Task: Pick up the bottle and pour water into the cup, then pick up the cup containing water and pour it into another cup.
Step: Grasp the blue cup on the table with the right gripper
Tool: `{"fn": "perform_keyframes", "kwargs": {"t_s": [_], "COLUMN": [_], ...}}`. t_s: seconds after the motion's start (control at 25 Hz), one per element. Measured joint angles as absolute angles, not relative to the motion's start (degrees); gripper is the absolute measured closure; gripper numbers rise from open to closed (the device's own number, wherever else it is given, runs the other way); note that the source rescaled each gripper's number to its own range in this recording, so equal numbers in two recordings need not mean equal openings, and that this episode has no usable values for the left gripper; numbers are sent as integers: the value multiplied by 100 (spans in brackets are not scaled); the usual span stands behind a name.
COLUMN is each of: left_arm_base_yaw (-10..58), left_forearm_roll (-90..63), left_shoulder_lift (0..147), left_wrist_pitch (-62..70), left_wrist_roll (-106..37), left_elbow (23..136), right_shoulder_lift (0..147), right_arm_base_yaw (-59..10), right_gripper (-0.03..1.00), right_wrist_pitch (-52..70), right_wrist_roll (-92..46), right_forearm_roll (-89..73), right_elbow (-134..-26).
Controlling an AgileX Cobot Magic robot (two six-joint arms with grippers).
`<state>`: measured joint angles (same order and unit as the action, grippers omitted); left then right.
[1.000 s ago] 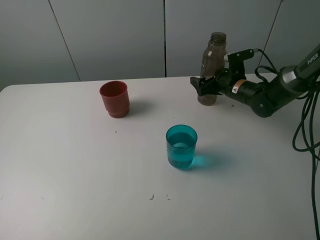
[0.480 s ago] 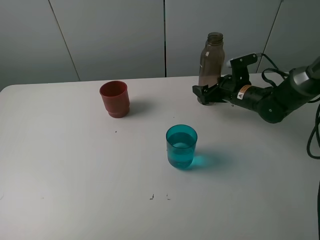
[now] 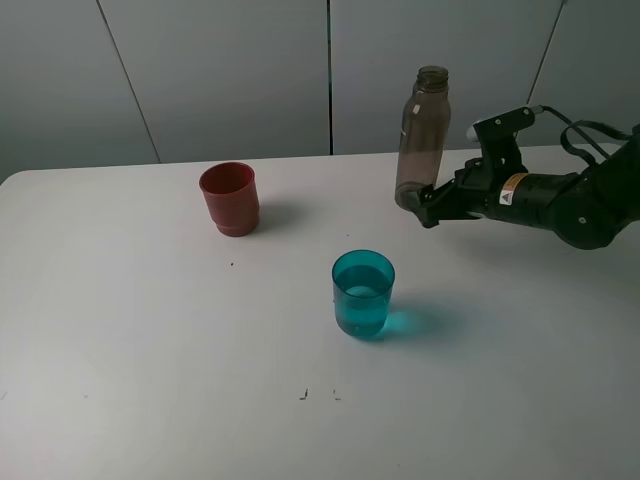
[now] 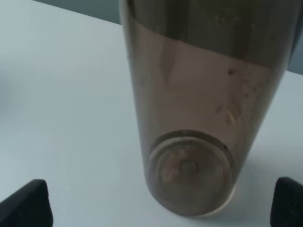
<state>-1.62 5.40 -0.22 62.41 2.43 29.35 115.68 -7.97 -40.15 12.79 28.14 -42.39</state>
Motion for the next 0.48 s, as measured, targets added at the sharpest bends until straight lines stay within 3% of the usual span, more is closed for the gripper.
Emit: {"fn": "perform_keyframes", "kwargs": {"t_s": [0.24,0.48], "left_arm_base_yaw": [-162,-162], "left_forearm_roll": [540,540], "left_shoulder_lift": [-22,-22], "left_wrist_pitch": [6241,6241], "left_wrist_roll": [243,243], "left_elbow": [2935,2935], "right_shoulder_lift": [10597,9333], "right_arm_base_yaw": [-797,-797], "right_gripper": [-3,-3], "right_wrist_pitch": [-3706,-2480], "right_wrist_roll": [1279,1365], "right_forearm_roll": [2904,2951], "right_elbow": [-3512,-3107]}}
